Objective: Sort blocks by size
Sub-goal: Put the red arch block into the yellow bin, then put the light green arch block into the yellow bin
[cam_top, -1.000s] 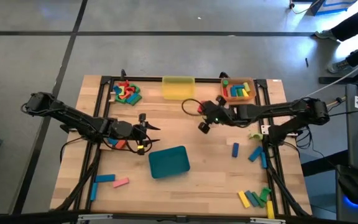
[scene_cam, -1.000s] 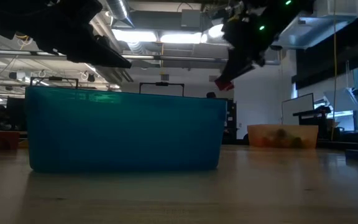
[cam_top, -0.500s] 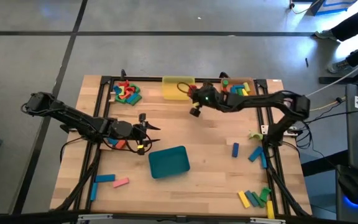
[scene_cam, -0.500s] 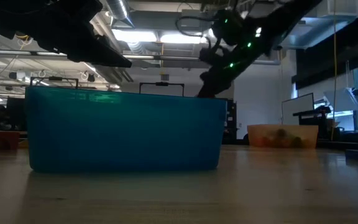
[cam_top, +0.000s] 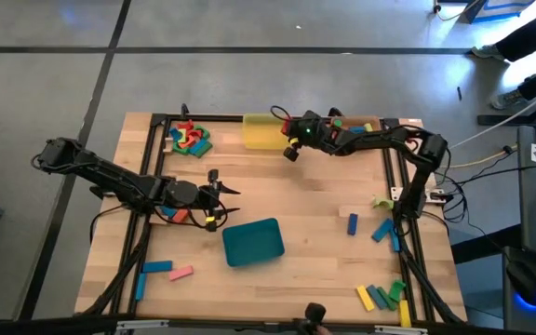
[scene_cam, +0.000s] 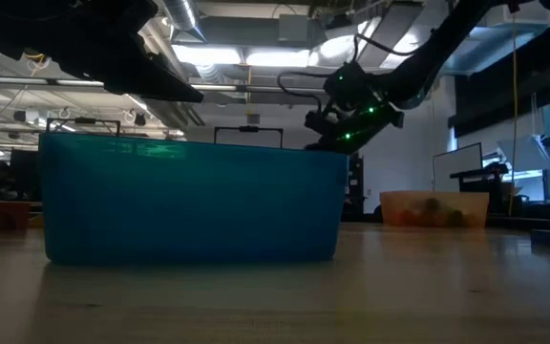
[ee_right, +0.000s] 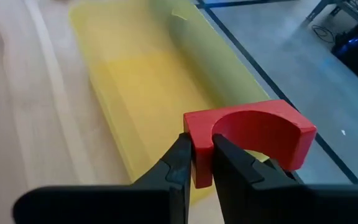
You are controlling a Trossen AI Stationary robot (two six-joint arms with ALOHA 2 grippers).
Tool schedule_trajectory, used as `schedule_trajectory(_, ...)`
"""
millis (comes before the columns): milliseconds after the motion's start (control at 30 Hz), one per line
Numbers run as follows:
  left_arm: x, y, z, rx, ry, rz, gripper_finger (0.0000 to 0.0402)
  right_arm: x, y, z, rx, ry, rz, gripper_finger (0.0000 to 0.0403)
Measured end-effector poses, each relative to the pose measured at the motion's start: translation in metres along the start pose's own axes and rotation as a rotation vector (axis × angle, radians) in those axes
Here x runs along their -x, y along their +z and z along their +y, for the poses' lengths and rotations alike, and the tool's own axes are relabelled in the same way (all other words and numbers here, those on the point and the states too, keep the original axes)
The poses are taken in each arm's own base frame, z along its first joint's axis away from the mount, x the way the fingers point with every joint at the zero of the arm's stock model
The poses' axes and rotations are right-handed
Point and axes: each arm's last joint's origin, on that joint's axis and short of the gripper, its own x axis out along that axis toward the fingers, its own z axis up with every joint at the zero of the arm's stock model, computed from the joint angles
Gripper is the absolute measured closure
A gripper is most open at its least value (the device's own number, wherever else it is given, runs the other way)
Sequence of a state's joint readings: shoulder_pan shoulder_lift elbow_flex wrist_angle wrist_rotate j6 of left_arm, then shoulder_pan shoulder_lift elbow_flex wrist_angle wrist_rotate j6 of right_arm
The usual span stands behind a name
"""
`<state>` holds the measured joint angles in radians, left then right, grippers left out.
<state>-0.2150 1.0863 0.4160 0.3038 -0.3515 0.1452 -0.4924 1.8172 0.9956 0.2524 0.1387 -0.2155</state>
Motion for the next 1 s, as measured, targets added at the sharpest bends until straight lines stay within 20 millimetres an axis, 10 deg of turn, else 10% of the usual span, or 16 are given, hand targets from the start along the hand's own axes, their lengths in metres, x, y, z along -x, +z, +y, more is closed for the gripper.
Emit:
schedule_trajectory(400,0.0,0.0,0.0,0.0,0.0,0.0,0.0196,0.0,-0.001,0.001,0.008,0.003,0.009,0.0342)
schedule_trajectory(700,0.0,0.0,0.0,0.004,0.0,0.001,0.0196,0.002,-0.002,0.0,0.008,-0.007,0.031,0.024)
schedule_trajectory(1000,0.0,0.0,0.0,0.006,0.0,0.001,0.0196,0.058,0.027,0.018,0.061,-0.002,0.049,0.0208)
